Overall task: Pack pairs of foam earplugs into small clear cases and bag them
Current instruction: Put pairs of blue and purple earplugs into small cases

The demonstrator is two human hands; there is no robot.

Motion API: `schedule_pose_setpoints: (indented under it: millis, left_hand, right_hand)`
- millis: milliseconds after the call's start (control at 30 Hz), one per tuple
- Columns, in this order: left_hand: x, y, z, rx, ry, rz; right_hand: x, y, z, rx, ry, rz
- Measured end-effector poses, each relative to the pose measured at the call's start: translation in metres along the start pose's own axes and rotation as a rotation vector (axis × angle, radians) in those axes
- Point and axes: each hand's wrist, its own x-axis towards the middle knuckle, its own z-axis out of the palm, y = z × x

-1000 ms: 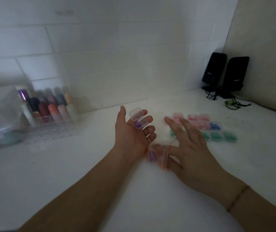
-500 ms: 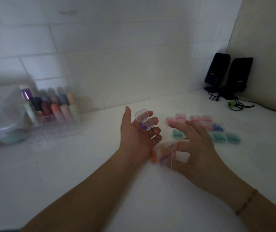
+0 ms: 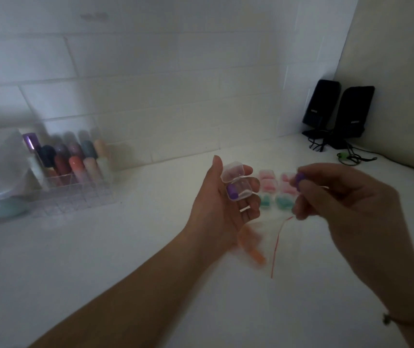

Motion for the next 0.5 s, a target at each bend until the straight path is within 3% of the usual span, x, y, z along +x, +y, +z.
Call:
schedule_pose_setpoints:
  millis: [233, 367, 500]
  left_hand:
    - [-0.008, -0.009, 0.006, 0.142, -0.114, 0.056]
    - [-0.01, -0.012, 0.007, 0.195, -0.133, 0.042]
    - [-0.008, -0.015, 0.008, 0.173, -0.149, 0.033]
  right_hand:
    - [-0.006, 0.005, 0.009, 0.083, -0.112, 0.082]
    - [-0.01, 0.006, 0.009, -0.294, -0.131, -0.106]
    - [-0.01, 0.01, 0.011, -0.459, -0.111, -0.281]
